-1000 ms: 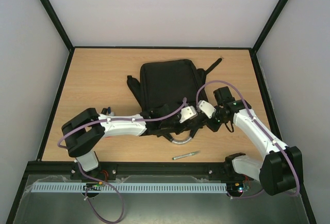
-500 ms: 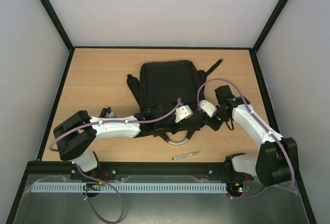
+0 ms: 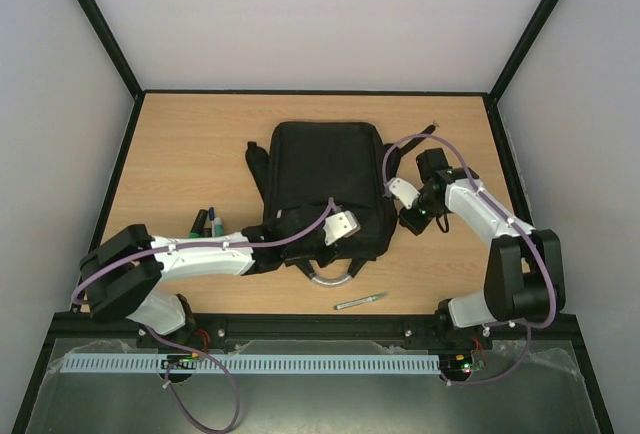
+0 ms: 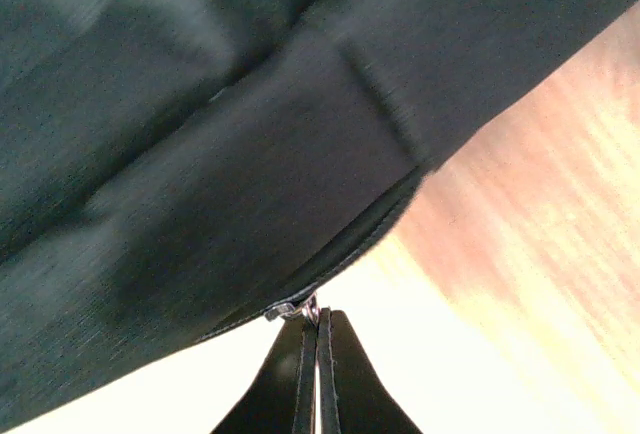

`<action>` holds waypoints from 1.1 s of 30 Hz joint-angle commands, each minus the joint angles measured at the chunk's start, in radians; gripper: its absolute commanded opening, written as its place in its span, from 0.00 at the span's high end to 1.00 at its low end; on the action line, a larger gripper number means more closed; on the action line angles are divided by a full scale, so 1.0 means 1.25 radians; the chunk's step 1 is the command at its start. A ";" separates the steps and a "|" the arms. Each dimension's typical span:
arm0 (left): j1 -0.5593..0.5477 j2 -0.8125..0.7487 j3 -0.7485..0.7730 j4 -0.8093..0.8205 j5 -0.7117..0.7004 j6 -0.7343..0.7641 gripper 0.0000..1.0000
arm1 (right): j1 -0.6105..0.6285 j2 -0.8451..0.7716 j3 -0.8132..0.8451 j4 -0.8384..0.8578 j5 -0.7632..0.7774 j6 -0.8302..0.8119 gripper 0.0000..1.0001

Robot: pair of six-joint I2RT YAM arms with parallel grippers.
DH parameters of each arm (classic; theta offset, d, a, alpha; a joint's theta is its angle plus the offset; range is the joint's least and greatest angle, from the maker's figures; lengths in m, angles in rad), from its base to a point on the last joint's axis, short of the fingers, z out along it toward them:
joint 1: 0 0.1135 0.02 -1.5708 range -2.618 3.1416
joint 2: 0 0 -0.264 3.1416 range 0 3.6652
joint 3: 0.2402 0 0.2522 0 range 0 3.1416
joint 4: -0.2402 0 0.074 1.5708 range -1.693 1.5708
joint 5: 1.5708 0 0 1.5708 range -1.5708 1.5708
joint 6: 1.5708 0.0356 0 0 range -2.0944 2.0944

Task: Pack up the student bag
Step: Zip the student bag at the center of the board.

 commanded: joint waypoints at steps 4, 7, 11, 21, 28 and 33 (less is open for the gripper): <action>-0.004 -0.044 -0.020 0.013 -0.007 -0.013 0.98 | -0.013 0.096 0.099 0.052 0.050 0.075 0.99; -0.004 -0.046 -0.022 0.017 -0.012 -0.013 0.98 | -0.013 0.116 0.117 0.071 0.053 0.088 0.99; -0.004 -0.045 -0.020 0.019 -0.025 -0.016 0.98 | -0.013 0.125 0.122 0.080 0.048 0.103 0.99; 0.001 -0.047 0.048 -0.058 -0.099 -0.036 0.49 | -0.013 -0.022 0.098 0.071 0.043 0.173 0.52; 0.034 -0.105 0.127 -0.155 -0.168 -0.081 0.11 | -0.013 -0.227 0.088 0.007 -0.079 0.201 0.27; 0.132 -0.120 0.211 -0.276 -0.168 -0.161 0.01 | -0.009 -0.307 0.065 -0.098 -0.248 0.117 0.22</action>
